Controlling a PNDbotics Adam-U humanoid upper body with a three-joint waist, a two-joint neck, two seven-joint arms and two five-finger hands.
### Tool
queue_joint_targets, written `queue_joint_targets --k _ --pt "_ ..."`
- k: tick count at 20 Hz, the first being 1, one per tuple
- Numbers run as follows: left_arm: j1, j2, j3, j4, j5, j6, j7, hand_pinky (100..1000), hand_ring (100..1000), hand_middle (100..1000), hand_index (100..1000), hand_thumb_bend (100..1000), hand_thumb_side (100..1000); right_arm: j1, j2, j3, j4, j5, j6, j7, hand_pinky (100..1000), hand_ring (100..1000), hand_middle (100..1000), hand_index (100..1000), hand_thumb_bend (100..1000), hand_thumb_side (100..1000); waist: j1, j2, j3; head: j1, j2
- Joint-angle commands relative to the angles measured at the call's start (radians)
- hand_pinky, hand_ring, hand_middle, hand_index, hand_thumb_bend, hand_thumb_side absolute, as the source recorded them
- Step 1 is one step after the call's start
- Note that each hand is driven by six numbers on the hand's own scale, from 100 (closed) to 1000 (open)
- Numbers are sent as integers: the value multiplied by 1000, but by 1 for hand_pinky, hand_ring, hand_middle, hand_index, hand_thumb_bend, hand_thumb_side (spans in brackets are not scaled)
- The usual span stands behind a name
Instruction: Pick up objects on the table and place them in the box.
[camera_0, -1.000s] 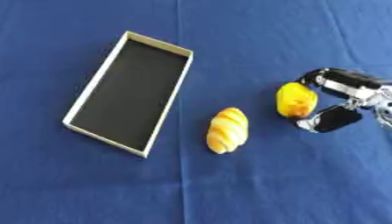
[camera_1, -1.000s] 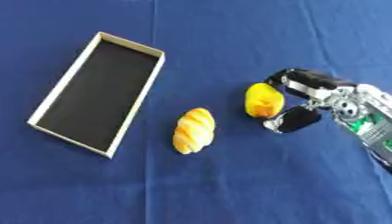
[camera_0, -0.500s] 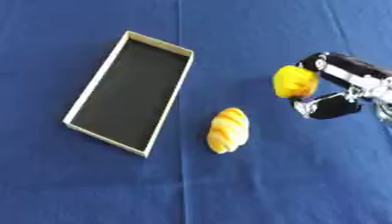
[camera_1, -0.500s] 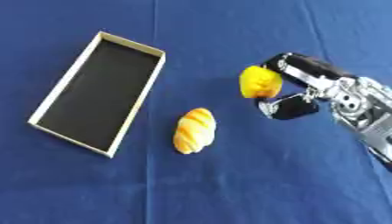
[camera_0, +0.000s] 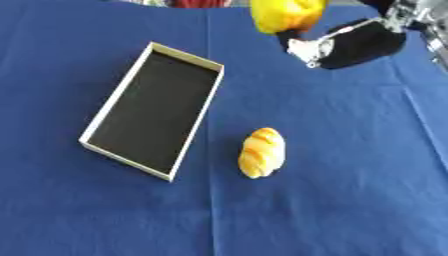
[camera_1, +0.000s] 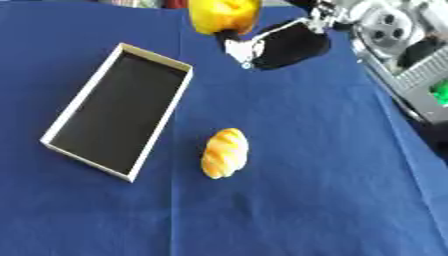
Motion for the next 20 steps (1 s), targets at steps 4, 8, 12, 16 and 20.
queue_joint_targets --k 4,8,12,16,20 --pt "-37 39 -6 -17 9 -13 -14 873 838 819 854 602 748 -161 213 89 190 31 -45 100 884 792 673 714 100 242 -3 -26 22 -41 14" --pt "-59 37 -12 -17 14 -19 -19 873 838 818 854 603 747 -200 320 140 358 94 -110 119 883 795 682 721 100 251 -12 -22 40 -55 14" --pt "-72 33 -15 -17 19 -20 -23 872 838 817 854 604 748 -203 394 167 504 173 -171 117 881 796 685 725 100 251 -15 -18 54 -63 7" --pt "-76 29 -15 -17 22 -20 -24 872 837 816 853 604 747 -188 452 177 636 257 -227 96 876 805 698 738 129 253 -16 -14 59 -64 4" --pt "-76 25 -14 -17 24 -18 -24 871 837 815 853 604 746 -178 480 179 719 327 -292 82 876 836 739 783 260 283 -16 -10 62 -61 1"
